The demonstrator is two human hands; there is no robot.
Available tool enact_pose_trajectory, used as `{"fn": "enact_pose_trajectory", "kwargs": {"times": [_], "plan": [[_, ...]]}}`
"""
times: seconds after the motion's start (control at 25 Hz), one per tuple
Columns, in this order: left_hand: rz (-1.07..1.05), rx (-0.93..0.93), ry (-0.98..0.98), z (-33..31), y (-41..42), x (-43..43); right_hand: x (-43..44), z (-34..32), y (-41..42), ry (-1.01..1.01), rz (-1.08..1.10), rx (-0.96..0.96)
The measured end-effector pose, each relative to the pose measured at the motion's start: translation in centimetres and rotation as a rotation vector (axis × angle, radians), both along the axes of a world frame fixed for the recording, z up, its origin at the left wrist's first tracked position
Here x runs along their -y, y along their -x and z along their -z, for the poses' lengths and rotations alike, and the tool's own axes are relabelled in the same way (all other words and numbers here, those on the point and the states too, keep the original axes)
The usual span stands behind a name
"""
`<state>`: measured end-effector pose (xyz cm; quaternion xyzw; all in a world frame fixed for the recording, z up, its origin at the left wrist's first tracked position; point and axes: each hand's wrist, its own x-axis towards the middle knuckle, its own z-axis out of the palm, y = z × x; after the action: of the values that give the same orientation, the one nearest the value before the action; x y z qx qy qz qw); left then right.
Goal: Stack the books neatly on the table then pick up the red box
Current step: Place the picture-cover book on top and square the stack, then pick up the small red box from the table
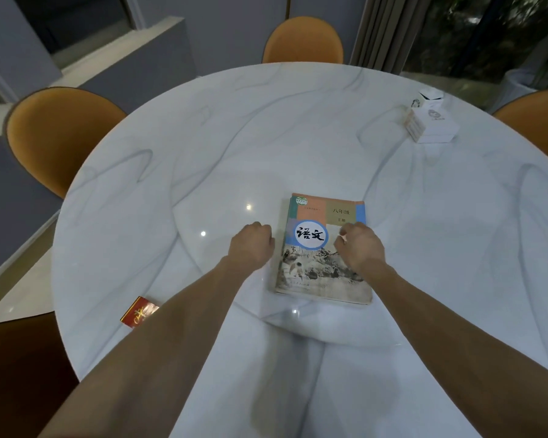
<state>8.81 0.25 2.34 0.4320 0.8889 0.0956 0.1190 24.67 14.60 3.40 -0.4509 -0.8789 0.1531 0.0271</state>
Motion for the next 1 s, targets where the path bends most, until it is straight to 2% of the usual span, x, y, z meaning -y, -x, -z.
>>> {"fn": "enact_pose_trajectory", "kwargs": {"times": [0.24, 0.44, 0.76, 1.0], "plan": [[-0.061, -0.062, 0.043, -1.2, 2.7, 6.1, 6.3, -2.2, 6.6, -0.074, -0.331, 0.004], [-0.182, -0.038, 0.058, -0.5, 4.4, 12.8, 12.2, -0.9, 10.5, -0.011, -0.513, 0.020], [-0.363, 0.036, 0.050, 3.5, 4.9, 21.2, 20.7, 3.2, 14.9, 0.154, -0.693, 0.093], [-0.475, 0.099, 0.019, 8.2, 4.5, 25.2, 25.3, 6.9, 16.9, 0.280, -0.735, 0.145]]}}
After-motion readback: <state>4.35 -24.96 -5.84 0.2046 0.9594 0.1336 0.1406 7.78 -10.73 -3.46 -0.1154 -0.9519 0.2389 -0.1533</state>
